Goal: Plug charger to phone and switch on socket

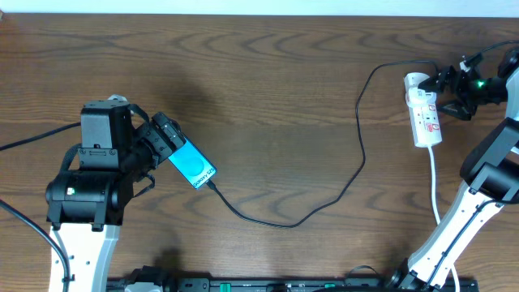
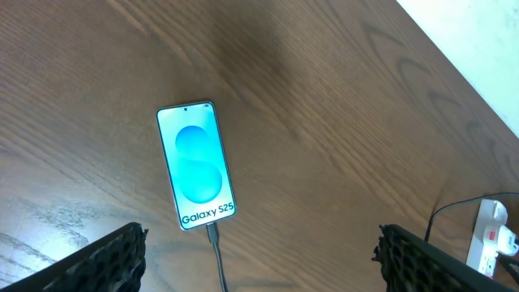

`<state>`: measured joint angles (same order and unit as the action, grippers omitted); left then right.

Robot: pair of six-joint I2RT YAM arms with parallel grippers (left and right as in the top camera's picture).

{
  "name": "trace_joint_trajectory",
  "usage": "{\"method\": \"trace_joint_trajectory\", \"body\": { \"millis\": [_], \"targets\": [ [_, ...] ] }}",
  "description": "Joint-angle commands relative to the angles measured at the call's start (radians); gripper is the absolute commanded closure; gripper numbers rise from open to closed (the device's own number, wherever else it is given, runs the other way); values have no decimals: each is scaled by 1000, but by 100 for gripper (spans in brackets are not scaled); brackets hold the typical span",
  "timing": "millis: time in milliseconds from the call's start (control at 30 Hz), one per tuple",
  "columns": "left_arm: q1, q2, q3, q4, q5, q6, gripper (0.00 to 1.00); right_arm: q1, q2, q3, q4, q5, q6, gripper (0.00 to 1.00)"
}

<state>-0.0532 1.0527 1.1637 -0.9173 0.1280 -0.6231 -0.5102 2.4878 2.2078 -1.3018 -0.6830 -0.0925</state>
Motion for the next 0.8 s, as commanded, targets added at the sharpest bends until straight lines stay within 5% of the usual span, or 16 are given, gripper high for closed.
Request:
{"method": "trace_joint_trajectory", "body": {
  "millis": [0,767],
  "targets": [
    [5,-8,23,-2,-10,21,9,8,14,16,-2,-24,-29,1],
    [5,-8,23,-2,-10,21,9,50,15,16,-3,-34,-44,1]
  ]
}}
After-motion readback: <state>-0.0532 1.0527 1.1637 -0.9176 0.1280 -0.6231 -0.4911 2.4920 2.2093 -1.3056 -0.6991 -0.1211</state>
